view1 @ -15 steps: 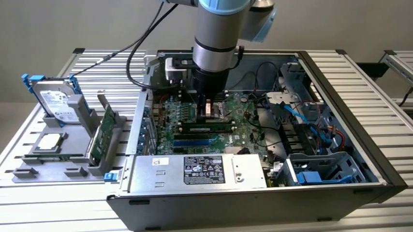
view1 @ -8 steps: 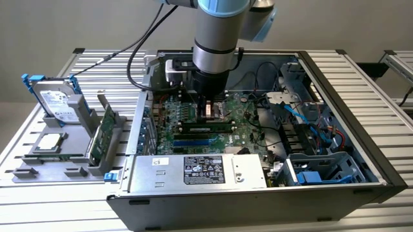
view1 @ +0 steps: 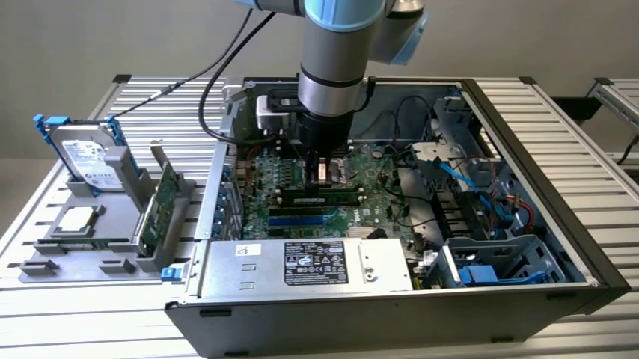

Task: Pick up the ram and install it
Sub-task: 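Press down the ram until it locks into place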

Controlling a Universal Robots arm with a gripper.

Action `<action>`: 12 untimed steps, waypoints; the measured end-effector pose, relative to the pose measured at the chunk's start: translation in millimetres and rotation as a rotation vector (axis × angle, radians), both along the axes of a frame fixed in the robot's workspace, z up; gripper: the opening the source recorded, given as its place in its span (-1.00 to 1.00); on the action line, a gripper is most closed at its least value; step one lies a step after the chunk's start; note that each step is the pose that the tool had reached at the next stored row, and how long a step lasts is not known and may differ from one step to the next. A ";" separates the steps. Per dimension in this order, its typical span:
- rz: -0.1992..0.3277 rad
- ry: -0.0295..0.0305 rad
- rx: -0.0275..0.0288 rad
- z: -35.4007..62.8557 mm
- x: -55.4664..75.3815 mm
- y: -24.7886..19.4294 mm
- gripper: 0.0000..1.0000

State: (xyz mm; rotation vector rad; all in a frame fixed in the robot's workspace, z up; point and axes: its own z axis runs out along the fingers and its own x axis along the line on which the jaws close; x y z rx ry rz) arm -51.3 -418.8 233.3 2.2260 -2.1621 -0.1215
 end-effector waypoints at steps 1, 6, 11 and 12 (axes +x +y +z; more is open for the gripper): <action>0.000 -0.0004 0.0000 0.0 -0.1 0.4 -0.79; 0.000 -0.0029 0.0001 -1.0 -0.5 4.1 -0.79; 0.000 -0.0027 -0.0022 -6.7 -3.1 4.1 -0.79; 0.000 -0.0022 -0.0039 -7.9 -3.4 4.0 -0.79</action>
